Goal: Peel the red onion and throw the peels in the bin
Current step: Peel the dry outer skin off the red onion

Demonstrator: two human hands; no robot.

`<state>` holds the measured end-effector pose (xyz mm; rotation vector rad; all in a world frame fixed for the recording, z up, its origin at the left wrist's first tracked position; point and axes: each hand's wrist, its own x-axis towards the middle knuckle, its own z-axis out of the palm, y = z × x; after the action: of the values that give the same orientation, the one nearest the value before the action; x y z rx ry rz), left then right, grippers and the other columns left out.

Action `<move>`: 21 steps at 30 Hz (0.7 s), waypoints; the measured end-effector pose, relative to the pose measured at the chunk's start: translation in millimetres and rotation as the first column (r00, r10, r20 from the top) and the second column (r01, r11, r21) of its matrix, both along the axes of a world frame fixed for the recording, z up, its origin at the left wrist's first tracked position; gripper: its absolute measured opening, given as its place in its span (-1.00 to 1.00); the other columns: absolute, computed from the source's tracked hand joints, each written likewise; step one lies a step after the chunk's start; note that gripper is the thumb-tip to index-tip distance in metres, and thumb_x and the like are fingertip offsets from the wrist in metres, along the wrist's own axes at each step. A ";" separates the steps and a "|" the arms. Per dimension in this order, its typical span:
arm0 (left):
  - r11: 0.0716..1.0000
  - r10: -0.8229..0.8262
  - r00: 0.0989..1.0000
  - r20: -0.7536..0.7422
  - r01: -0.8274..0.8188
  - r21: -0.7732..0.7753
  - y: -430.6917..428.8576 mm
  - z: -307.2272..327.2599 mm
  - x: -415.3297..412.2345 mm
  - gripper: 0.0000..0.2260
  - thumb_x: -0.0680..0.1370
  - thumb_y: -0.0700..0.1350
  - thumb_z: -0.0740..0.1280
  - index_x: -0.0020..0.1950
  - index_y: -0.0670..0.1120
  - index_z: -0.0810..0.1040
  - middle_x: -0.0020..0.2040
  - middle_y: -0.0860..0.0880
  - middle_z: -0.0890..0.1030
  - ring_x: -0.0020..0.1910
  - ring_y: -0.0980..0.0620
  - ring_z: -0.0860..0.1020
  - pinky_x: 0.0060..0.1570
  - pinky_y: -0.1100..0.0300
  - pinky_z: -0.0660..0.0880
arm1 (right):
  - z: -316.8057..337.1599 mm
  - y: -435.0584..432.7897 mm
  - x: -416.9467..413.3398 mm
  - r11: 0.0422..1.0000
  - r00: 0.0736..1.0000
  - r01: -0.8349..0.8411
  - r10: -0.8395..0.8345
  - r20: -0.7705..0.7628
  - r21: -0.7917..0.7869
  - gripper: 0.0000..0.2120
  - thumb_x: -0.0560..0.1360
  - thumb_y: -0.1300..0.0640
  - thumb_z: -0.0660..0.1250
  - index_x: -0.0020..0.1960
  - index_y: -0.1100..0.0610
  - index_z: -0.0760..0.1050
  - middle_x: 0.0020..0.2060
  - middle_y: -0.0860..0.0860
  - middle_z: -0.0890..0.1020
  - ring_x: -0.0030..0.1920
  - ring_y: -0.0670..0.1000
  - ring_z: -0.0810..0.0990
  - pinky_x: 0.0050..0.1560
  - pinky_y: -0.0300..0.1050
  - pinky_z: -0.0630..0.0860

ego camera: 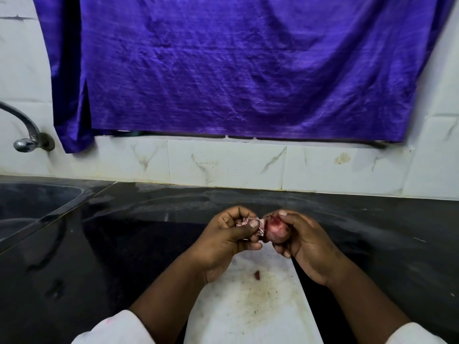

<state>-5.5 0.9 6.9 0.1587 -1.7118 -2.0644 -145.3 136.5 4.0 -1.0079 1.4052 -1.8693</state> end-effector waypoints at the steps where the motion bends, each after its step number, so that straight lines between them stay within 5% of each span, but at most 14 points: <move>1: 1.000 0.013 1.000 -0.001 -0.013 0.010 -0.5 0.3 -0.2 -0.89 0.61 -0.30 0.37 -0.07 -0.13 0.62 -0.22 -0.05 0.64 -0.28 0.10 0.60 -0.20 0.19 0.65 | 0.3 0.2 -0.2 1.000 1.000 -0.002 0.002 0.014 -0.001 -0.52 0.50 -0.03 0.29 0.11 0.41 0.53 -0.30 0.28 0.60 -0.48 0.07 0.48 -0.54 -0.18 0.34; 5: 0.997 0.074 0.996 0.046 -0.072 -0.035 -5.4 -1.9 -0.4 -0.94 0.61 -0.31 0.38 -0.02 -0.18 0.59 -0.22 -0.06 0.64 -0.30 0.10 0.60 -0.20 0.18 0.65 | 0.4 1.8 -0.8 0.999 0.999 -0.030 0.028 0.041 0.039 -0.46 0.48 -0.10 0.30 0.10 0.40 0.55 -0.31 0.30 0.59 -0.49 0.07 0.47 -0.56 -0.20 0.34; 13: 0.914 0.219 0.937 0.272 -0.099 -0.394 -12.4 -6.9 5.2 -0.95 0.60 -0.23 0.43 -0.01 -0.22 0.63 -0.09 -0.21 0.73 -0.26 0.00 0.62 -0.23 0.15 0.63 | 2.5 5.3 -3.8 0.995 0.998 0.036 -0.040 0.045 0.093 -0.63 0.64 -0.04 0.15 0.03 0.19 0.62 -0.39 0.21 0.54 -0.53 0.03 0.38 -0.57 -0.25 0.24; 17: 0.880 0.069 0.938 0.340 0.103 -0.464 -5.9 -8.8 5.6 -0.92 0.58 -0.25 0.43 -0.04 -0.26 0.68 -0.14 -0.19 0.74 -0.26 0.14 0.67 -0.24 0.21 0.59 | 2.5 3.1 -1.4 0.993 0.997 0.046 -0.053 0.056 0.113 -0.65 0.62 -0.05 0.22 0.09 0.25 0.51 -0.38 0.24 0.55 -0.53 0.04 0.39 -0.56 -0.24 0.24; 21: 0.806 0.143 0.948 0.285 0.056 -0.589 -3.5 -8.8 3.4 -0.73 0.56 0.05 0.49 -0.09 -0.16 0.73 -0.14 0.00 0.76 -0.17 0.28 0.66 -0.06 0.12 0.64 | 4.3 3.5 1.5 0.996 1.000 -0.003 0.001 0.026 0.084 -0.73 0.64 0.03 0.21 0.05 0.24 0.52 -0.30 0.25 0.58 -0.50 0.06 0.42 -0.56 -0.22 0.30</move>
<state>-2.1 -2.6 -2.0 0.3393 -2.4420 -1.4219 -143.8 140.0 8.3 -0.9403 1.4548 -1.7996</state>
